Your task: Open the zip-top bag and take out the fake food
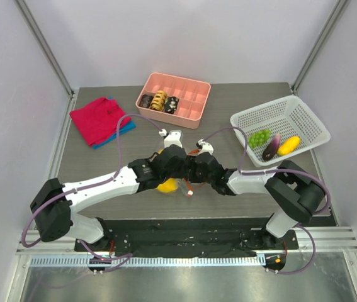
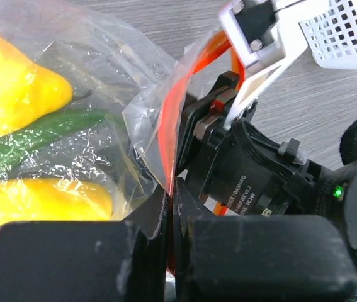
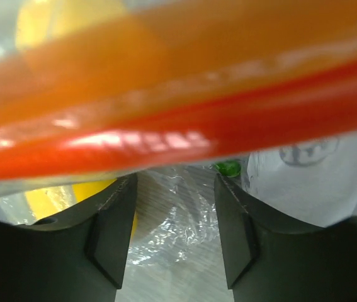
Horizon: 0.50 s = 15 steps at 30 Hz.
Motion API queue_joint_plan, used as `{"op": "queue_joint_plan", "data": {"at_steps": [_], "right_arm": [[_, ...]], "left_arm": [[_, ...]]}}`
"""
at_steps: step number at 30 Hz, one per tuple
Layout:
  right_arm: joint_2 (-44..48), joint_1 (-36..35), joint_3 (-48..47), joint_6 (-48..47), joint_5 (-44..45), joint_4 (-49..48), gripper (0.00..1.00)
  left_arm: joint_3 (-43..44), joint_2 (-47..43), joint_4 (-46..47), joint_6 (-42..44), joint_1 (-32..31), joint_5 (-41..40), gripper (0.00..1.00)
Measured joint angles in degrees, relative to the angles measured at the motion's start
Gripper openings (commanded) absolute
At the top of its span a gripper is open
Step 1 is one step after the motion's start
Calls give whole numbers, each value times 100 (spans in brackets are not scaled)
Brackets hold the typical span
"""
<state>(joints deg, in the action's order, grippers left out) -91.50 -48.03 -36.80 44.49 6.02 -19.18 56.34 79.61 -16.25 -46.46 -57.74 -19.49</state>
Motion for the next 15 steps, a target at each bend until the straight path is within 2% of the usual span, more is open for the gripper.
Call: {"op": "queue_joint_plan", "data": {"at_steps": [4,8,11,15], "right_arm": [[-96,44,42,-229,-173,-140,61],[-162,66,33,162,-61,-205,70],[-258,92,-109,501,-17,-179,73],[-376,72,-310,264,20,-103,73]], "left_arm": [[0,46,11,2,0,7,0],[0,52,9,2,0,-9,0],[0,52,24,-2,2,-7,0],[0,50,15,-2,9,-57,0]]}}
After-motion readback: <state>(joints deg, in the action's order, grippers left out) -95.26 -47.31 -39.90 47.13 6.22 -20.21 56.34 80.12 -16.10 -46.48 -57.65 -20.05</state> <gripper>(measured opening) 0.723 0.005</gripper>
